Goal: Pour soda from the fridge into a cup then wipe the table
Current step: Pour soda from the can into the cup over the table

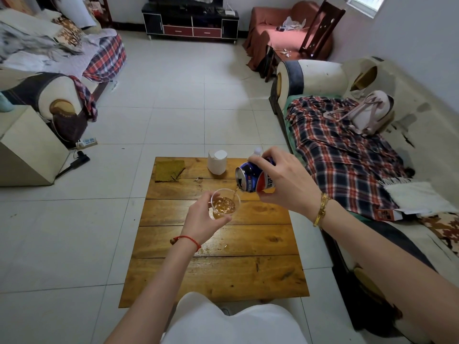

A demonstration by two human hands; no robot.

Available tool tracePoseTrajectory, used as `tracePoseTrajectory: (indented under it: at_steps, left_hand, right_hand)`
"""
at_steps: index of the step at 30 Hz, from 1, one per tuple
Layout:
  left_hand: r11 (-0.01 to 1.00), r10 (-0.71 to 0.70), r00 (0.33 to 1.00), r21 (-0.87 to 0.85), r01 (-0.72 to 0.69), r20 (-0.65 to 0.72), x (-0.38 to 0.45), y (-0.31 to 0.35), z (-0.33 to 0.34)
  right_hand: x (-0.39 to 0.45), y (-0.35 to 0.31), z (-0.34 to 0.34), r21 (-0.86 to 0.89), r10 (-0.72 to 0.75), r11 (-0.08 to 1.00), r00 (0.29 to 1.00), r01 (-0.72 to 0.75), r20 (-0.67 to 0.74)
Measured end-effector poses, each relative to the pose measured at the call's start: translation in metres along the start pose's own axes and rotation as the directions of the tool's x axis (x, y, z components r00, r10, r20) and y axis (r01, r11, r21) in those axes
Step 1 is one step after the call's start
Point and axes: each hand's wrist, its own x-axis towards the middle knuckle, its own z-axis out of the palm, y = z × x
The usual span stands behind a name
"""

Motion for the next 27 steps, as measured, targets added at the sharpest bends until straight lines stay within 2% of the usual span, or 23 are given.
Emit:
tracePoseTrajectory:
  at_steps: [27]
  left_hand:
    - [1.000, 0.007, 1.000, 0.000, -0.007, 0.010, 0.0013, -0.0078, 0.0059]
  right_hand:
    - [0.0002, -0.0005, 0.0061, 0.003, -0.008, 1.000, 1.000, 0.008, 0.024]
